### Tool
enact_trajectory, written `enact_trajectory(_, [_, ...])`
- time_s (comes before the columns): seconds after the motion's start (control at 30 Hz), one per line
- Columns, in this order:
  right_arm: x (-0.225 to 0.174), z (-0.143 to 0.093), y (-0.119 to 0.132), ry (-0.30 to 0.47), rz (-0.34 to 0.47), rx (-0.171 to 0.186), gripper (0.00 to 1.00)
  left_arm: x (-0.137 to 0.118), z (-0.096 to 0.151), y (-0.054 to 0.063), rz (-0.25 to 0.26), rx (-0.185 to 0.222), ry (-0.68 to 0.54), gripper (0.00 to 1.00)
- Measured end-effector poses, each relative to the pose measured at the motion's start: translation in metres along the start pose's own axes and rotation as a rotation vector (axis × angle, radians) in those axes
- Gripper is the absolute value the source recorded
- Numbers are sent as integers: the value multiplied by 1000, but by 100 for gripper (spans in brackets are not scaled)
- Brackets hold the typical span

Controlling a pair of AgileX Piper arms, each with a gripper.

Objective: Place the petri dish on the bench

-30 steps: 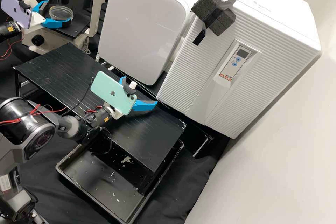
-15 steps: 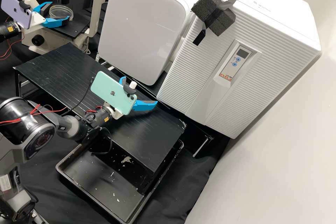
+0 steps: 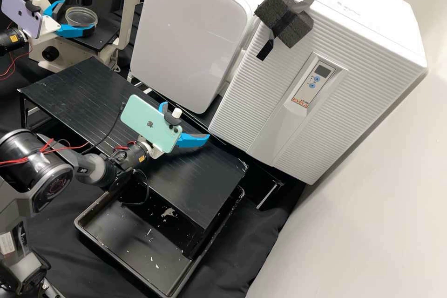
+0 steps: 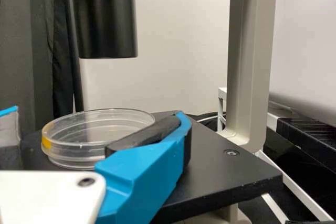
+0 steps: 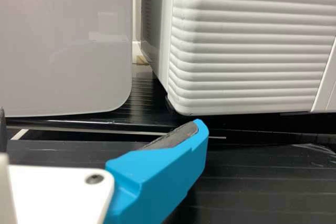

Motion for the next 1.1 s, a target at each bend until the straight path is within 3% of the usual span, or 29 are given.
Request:
enact_trajectory(0.17, [0, 0, 0, 0, 0, 0, 100, 0, -5, 4, -12, 29, -16, 100])
enact_trajectory(0.3, [0, 0, 0, 0, 0, 0, 100, -4, -12, 18, -78, 63, -46, 100])
enact_trajectory(0.53, [0, 0, 0, 0, 0, 0, 100, -13, -21, 36, -146, 37, -41, 100])
enact_trajectory(0.7, [0, 0, 0, 0, 0, 0, 100, -14, -20, 35, -170, 14, -50, 100])
enact_trajectory(0.87, [0, 0, 0, 0, 0, 0, 100, -10, -15, 31, -194, -49, -71, 100])
enact_trajectory(1.1, [0, 0, 0, 0, 0, 0, 100, 0, -13, 34, -203, -56, -72, 100])
